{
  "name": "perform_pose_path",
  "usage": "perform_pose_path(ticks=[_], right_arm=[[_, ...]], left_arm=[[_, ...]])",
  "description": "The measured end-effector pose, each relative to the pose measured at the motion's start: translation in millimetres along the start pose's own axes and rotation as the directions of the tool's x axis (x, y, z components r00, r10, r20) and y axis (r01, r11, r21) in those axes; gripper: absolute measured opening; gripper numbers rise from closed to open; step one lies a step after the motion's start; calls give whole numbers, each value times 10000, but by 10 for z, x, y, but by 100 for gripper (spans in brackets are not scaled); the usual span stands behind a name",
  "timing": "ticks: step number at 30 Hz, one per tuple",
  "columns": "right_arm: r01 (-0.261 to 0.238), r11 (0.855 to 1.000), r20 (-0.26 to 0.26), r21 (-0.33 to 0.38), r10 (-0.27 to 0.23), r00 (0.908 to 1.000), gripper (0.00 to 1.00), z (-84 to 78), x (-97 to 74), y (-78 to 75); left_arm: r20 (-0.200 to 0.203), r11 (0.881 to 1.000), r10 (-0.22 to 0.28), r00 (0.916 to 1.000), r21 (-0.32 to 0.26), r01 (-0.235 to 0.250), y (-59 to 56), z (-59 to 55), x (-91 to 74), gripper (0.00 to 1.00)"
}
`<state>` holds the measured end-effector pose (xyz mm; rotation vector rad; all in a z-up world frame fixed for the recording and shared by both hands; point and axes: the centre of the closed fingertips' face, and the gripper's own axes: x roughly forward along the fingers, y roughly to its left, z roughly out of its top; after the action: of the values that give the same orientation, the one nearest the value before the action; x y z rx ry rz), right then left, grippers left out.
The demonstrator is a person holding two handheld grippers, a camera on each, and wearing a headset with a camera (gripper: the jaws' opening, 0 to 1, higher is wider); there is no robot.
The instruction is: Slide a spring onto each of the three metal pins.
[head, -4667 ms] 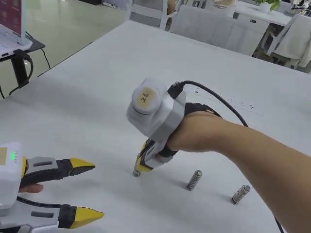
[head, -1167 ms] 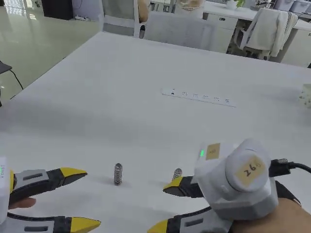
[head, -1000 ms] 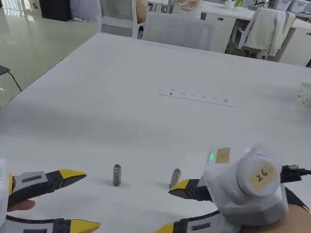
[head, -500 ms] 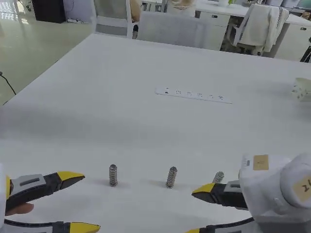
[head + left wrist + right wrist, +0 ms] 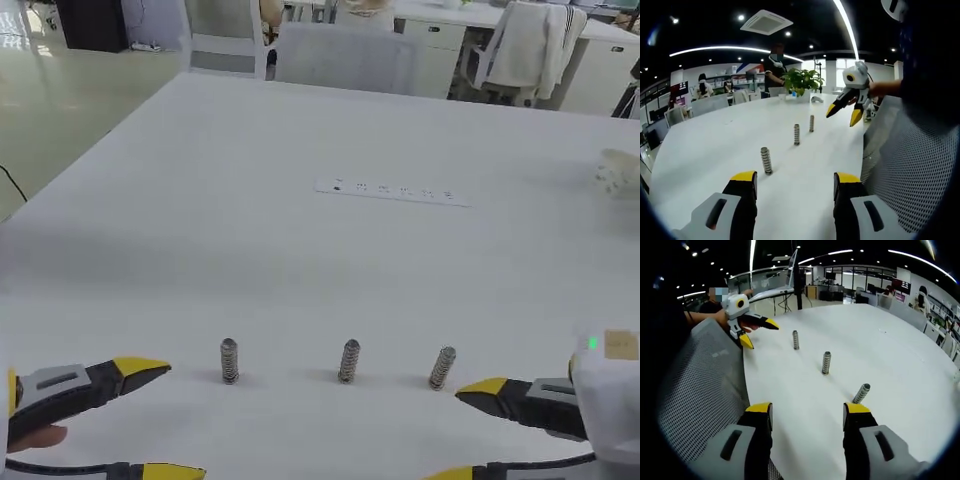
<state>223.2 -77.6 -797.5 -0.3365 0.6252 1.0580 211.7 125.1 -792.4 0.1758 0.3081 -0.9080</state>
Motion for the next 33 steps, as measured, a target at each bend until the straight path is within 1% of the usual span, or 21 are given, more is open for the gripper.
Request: perform_pose_path(ticks=[3, 5, 7, 10, 12, 14, 16, 18, 20, 24, 26, 33], right_arm=[[313, 9994, 269, 179, -317, 9991, 60, -22, -50, -96], [459, 9985, 314, 282, -467, 9984, 61, -45, -82, -152], [584, 9979, 358, 290, -594, 9976, 64, -60, -104, -193], [740, 9969, 583, 271, -755, 9954, 66, -60, -128, -242], [770, 9969, 724, 139, -778, 9943, 68, -56, -124, -250], [819, 9966, 1013, -126, -802, 9916, 70, -29, -116, -253], [827, 9966, 1004, -37, -819, 9916, 73, -48, -102, -268], [842, 9964, 1121, -53, -831, 9902, 76, -52, -94, -269], [840, 9965, 1064, 45, -840, 9908, 77, -75, -87, -278], [873, 9961, 1155, 135, -883, 9894, 80, -94, -94, -294], [902, 9958, 1256, 172, -916, 9878, 81, -86, -102, -300], [996, 9948, 1238, 220, -1016, 9871, 83, -91, -115, -315]], left_arm=[[-10, 10000, -9, 10000, -14, 9, -11, -1, 9, 57], [-18, 10000, -16, 10000, -47, 16, -19, -3, 15, 57], [-32, 10000, -13, 10000, -66, 13, -22, -10, 20, 58], [-36, 9999, 2, 10000, -124, -3, -24, -15, 28, 58], [-24, 9999, 13, 10000, -168, -14, -23, -18, 30, 59], [-27, 9998, 16, 10000, -212, -17, -22, -24, 33, 59], [-52, 9998, 5, 10000, -218, -6, -23, -32, 35, 59], [-58, 9997, 8, 10000, -234, -9, -20, -33, 36, 60], [-61, 9997, 32, 10000, -253, -33, -11, -34, 35, 60], [-60, 9995, 72, 10000, -313, -74, 3, -46, 36, 62], [-70, 9994, 67, 10000, -327, -69, 4, -55, 38, 62], [24, 9985, 247, 9997, -487, -246, 48, -54, 48, 64]])
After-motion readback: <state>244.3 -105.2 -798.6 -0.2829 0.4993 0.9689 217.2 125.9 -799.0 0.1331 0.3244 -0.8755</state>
